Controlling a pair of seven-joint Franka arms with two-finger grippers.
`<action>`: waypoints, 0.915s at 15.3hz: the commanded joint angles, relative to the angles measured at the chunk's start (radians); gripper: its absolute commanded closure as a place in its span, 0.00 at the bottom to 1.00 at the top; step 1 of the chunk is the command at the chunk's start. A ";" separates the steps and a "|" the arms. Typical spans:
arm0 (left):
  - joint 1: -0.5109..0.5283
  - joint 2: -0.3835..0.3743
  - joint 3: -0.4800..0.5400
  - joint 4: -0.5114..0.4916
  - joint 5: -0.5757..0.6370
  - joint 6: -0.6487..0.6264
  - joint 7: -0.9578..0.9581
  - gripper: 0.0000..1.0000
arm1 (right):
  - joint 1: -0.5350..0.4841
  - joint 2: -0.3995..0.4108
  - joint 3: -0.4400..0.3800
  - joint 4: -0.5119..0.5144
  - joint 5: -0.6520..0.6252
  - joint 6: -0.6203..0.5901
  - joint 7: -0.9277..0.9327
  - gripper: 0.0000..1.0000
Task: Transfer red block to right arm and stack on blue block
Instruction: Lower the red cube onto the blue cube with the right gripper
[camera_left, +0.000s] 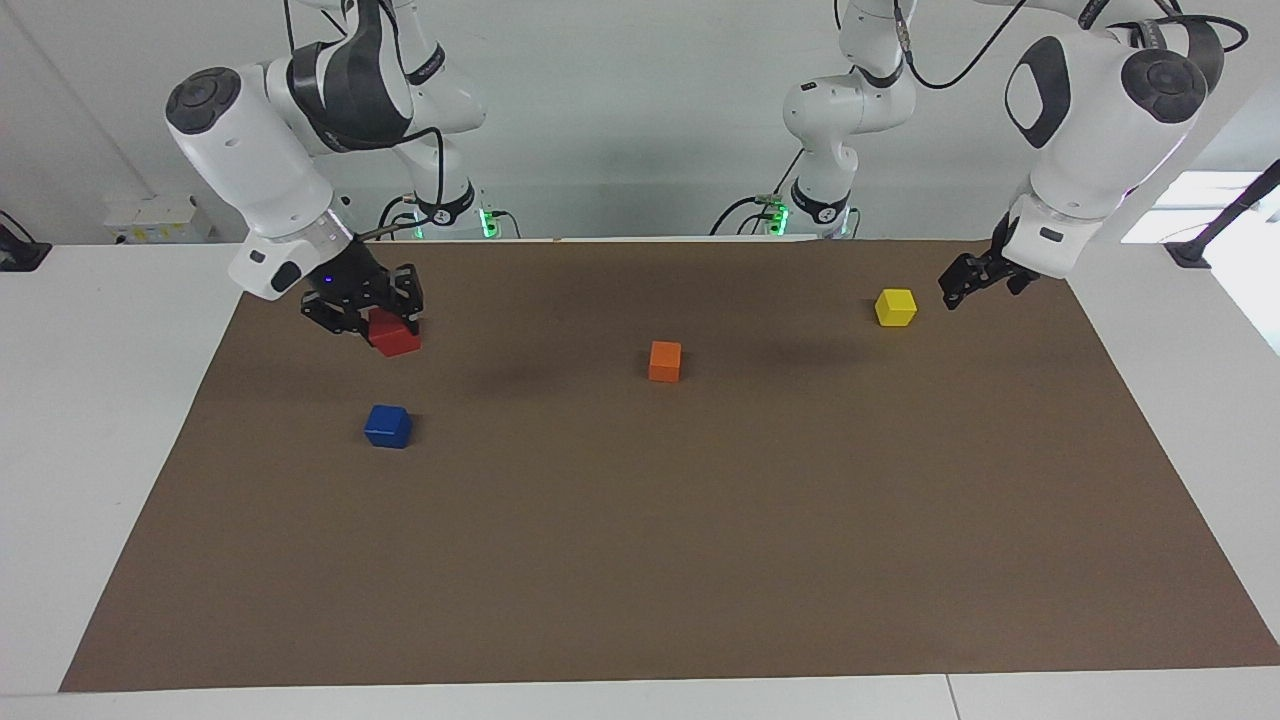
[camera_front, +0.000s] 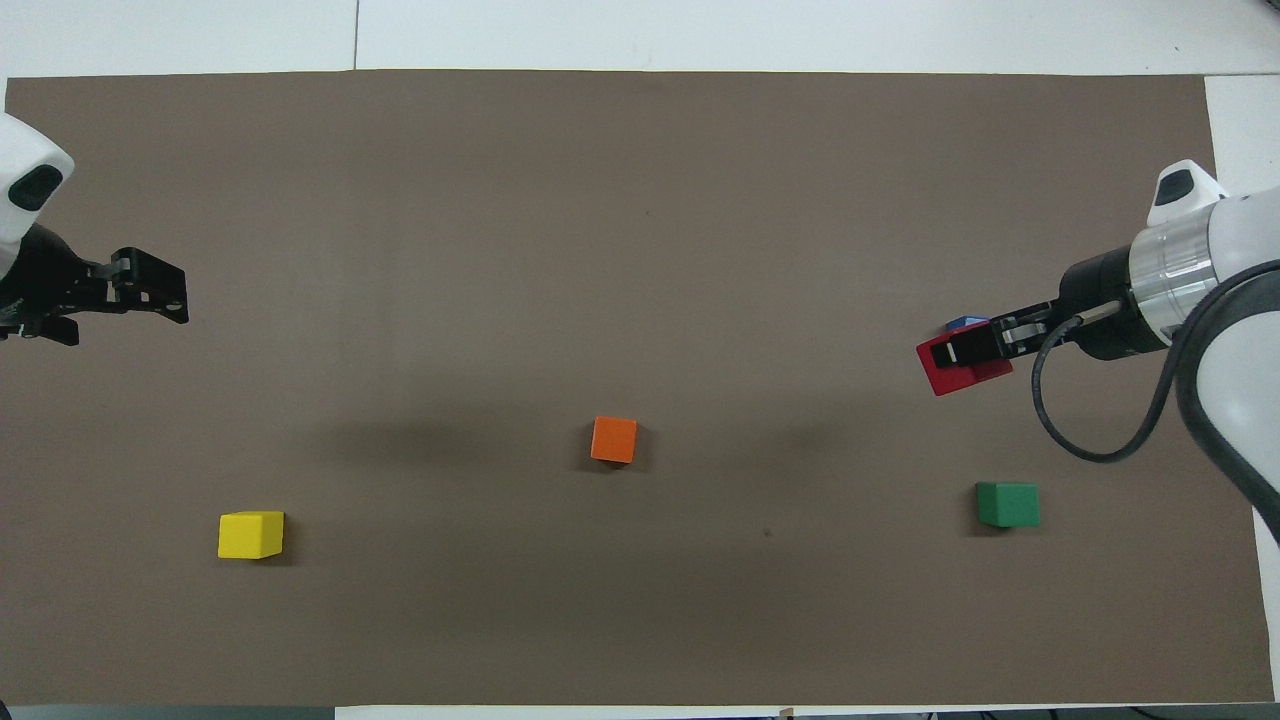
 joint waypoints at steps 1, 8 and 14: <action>-0.039 -0.026 0.021 -0.018 0.014 0.056 0.021 0.00 | -0.014 0.014 0.010 -0.074 -0.088 0.094 0.075 1.00; -0.040 -0.024 0.023 -0.009 0.012 0.099 0.018 0.00 | -0.036 0.077 0.009 -0.228 -0.144 0.345 0.080 1.00; -0.068 -0.006 0.057 0.021 -0.020 0.102 0.086 0.00 | -0.064 0.135 0.009 -0.236 -0.144 0.416 0.127 1.00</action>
